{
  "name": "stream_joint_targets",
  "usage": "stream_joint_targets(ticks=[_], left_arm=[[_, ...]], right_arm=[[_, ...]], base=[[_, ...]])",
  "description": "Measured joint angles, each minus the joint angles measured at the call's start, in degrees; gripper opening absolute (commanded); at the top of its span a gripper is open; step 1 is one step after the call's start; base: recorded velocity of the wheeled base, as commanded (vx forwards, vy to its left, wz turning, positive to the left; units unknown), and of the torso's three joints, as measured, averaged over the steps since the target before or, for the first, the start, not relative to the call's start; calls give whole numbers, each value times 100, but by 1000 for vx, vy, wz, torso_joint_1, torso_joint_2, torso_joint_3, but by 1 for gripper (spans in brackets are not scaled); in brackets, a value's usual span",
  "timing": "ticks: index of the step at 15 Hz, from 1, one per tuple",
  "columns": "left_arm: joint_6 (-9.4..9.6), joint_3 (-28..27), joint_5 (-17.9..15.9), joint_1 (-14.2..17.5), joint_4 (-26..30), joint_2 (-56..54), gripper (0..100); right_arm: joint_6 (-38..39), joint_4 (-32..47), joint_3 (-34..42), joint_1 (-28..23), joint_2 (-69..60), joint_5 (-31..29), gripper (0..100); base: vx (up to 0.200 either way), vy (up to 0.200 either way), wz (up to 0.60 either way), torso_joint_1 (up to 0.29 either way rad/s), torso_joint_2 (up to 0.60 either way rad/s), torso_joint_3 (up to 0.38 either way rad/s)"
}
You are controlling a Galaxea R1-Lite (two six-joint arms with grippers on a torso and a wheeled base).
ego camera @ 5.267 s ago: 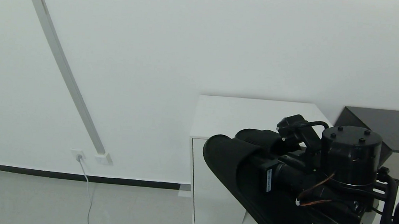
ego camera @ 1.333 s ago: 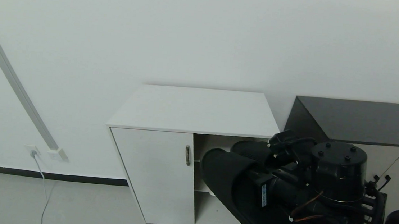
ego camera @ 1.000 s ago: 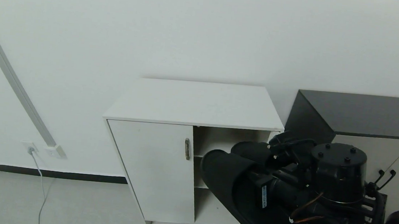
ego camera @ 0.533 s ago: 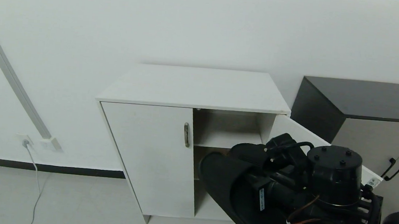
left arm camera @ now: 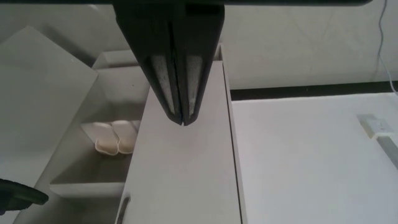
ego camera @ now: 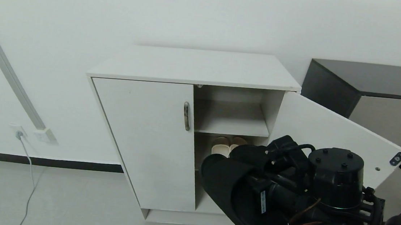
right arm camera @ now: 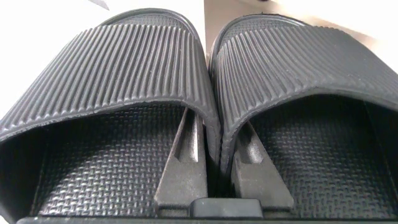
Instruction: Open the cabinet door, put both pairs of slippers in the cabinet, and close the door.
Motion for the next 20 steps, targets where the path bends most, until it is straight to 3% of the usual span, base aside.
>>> stream_joint_targets(ticks=[13,20], left_arm=[[5,2,0,0,0,0,0],[0,2,2,0,0,0,0]], right_arm=[[-38,-113,77,46,43,-2,0],[-40,-149,116,67,46,-5,0]], base=[[0,0,0,-76,449,366],[0,0,0,2,55,55]])
